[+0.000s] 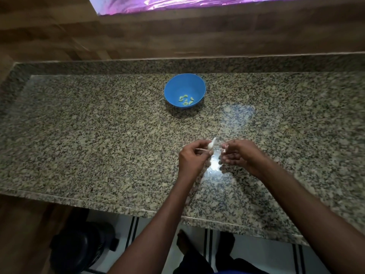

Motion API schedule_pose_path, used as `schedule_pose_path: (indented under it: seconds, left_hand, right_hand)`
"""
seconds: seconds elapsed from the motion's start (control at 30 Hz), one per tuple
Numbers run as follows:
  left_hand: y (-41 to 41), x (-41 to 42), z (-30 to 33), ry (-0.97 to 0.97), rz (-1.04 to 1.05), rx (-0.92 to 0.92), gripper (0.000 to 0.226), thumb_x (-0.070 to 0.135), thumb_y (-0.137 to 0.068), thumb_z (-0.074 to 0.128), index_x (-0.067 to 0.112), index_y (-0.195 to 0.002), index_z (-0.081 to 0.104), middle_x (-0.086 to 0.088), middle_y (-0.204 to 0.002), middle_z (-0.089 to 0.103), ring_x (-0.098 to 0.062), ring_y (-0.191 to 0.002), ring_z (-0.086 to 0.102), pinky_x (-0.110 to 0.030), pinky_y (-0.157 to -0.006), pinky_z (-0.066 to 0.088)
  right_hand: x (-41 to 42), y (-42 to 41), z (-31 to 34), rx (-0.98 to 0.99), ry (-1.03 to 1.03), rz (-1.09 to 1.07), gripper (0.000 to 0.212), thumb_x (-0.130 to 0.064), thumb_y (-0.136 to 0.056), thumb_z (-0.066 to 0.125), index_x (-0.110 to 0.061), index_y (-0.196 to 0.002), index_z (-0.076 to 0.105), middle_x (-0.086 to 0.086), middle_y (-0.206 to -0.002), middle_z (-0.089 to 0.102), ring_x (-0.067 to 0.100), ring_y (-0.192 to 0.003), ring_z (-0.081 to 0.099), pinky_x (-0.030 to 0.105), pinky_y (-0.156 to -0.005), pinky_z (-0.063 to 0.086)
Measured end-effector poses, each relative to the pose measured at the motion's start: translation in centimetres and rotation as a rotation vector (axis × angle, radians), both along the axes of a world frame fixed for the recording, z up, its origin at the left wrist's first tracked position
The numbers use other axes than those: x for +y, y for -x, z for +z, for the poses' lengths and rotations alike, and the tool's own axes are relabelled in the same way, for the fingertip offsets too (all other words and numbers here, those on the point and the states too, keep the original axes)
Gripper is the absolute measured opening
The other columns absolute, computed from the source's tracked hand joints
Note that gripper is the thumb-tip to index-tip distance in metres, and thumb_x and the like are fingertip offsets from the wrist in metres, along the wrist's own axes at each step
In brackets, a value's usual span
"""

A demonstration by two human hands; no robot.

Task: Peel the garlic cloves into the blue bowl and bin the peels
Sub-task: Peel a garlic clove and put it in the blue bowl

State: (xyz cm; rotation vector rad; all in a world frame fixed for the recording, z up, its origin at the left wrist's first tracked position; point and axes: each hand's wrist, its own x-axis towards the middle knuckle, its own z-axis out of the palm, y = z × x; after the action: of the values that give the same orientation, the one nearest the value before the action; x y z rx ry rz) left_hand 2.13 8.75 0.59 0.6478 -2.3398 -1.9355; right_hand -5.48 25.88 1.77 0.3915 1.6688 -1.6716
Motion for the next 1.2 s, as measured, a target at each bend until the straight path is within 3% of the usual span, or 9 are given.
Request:
schedule_pose_path:
  seconds: [0.17, 0.27, 0.43, 0.57, 0.77, 0.87, 0.97, 1.1, 1.2]
  left_hand:
    - [1.8, -0.2, -3.5, 0.462, -0.038, 0.007, 0.034, 0.003, -0.094, 0.069, 0.017, -0.125, 0.072, 0.0, -0.116, 0.064, -0.01, -0.096, 0.064, -0.027, -0.08, 0.061]
    - [2.3, -0.3, -4.5, 0.61, -0.118, 0.029, 0.036, 0.0, -0.1, 0.057, 0.013, -0.132, 0.068, 0.001, -0.111, 0.056, -0.013, -0.1, 0.058, -0.017, -0.08, 0.056]
    - [0.1, 0.4, -5.2, 0.831, -0.083, 0.07, 0.054, 0.002, -0.098, 0.057, 0.017, -0.15, 0.05, -0.003, -0.127, 0.057, -0.016, -0.108, 0.05, -0.029, -0.081, 0.054]
    - [-3.4, 2.2, -6.1, 0.853, -0.136, 0.058, 0.041, 0.01, -0.099, 0.054, 0.014, -0.14, 0.055, -0.001, -0.123, 0.054, -0.011, -0.105, 0.044, -0.036, -0.085, 0.053]
    - [-4.6, 2.6, -7.9, 0.961, -0.228, 0.078, 0.039, 0.017, -0.1, 0.052, 0.013, -0.139, 0.051, -0.007, -0.136, 0.051, -0.023, -0.125, 0.046, -0.041, -0.107, 0.041]
    - [-4.9, 2.5, -8.2, 1.011, -0.238, 0.104, 0.042, 0.017, -0.1, 0.052, 0.011, -0.142, 0.05, -0.01, -0.14, 0.051, -0.027, -0.128, 0.046, -0.043, -0.108, 0.04]
    - [-5.1, 2.4, -8.5, 1.049, -0.25, 0.087, 0.045, 0.019, -0.101, 0.054, 0.012, -0.145, 0.048, -0.01, -0.143, 0.049, -0.027, -0.131, 0.044, -0.043, -0.107, 0.04]
    - [-5.2, 2.5, -8.5, 1.066, -0.26, 0.069, 0.046, 0.02, -0.101, 0.052, 0.012, -0.146, 0.046, -0.011, -0.144, 0.048, -0.027, -0.131, 0.044, -0.043, -0.108, 0.039]
    - [-5.1, 2.4, -8.4, 1.068, -0.267, 0.062, 0.046, 0.021, -0.101, 0.05, 0.012, -0.146, 0.046, -0.011, -0.145, 0.048, -0.027, -0.132, 0.043, -0.043, -0.108, 0.038]
  right_hand:
    - [1.2, -0.6, -0.9, 0.051, -0.086, 0.016, 0.019, -0.003, -0.098, 0.061, 0.01, -0.111, 0.065, 0.023, -0.087, 0.07, 0.023, -0.064, 0.067, 0.026, -0.053, 0.057]
    - [1.6, -0.9, -0.8, 0.065, -0.076, 0.028, 0.02, -0.002, -0.097, 0.064, 0.013, -0.11, 0.064, 0.022, -0.085, 0.069, 0.024, -0.064, 0.067, 0.025, -0.053, 0.057]
    - [2.3, -0.9, -1.1, 0.058, -0.068, 0.046, 0.015, 0.004, -0.097, 0.062, 0.014, -0.107, 0.063, 0.034, -0.096, 0.07, 0.033, -0.071, 0.073, 0.033, -0.062, 0.064]
    - [2.8, -1.1, -1.3, 0.121, -0.114, 0.085, 0.014, 0.0, -0.091, 0.071, 0.01, -0.099, 0.065, 0.033, -0.094, 0.072, 0.043, -0.084, 0.074, 0.038, -0.071, 0.065]
    - [2.6, -0.5, -1.7, 0.125, -0.297, 0.175, 0.016, 0.017, -0.088, 0.063, 0.018, -0.104, 0.06, 0.038, -0.095, 0.069, 0.041, -0.077, 0.073, 0.038, -0.059, 0.064]
    - [2.2, 0.2, -1.6, 0.134, -0.369, 0.223, 0.01, 0.016, -0.086, 0.067, 0.018, -0.096, 0.064, 0.036, -0.09, 0.071, 0.038, -0.071, 0.074, 0.036, -0.057, 0.063]
    - [1.3, 0.9, -1.7, 0.152, -0.468, 0.271, 0.008, 0.009, -0.085, 0.074, 0.015, -0.087, 0.069, 0.027, -0.077, 0.073, 0.038, -0.07, 0.076, 0.044, -0.064, 0.065]
    - [0.6, 1.7, -1.6, 0.125, -0.517, 0.33, 0.013, 0.006, -0.078, 0.08, 0.013, -0.085, 0.072, 0.028, -0.072, 0.073, 0.037, -0.07, 0.076, 0.049, -0.075, 0.064]
    - [-0.3, 2.0, -1.4, 0.067, -0.542, 0.296, 0.015, 0.009, -0.079, 0.079, 0.016, -0.088, 0.07, 0.031, -0.071, 0.071, 0.038, -0.066, 0.076, 0.046, -0.071, 0.064]
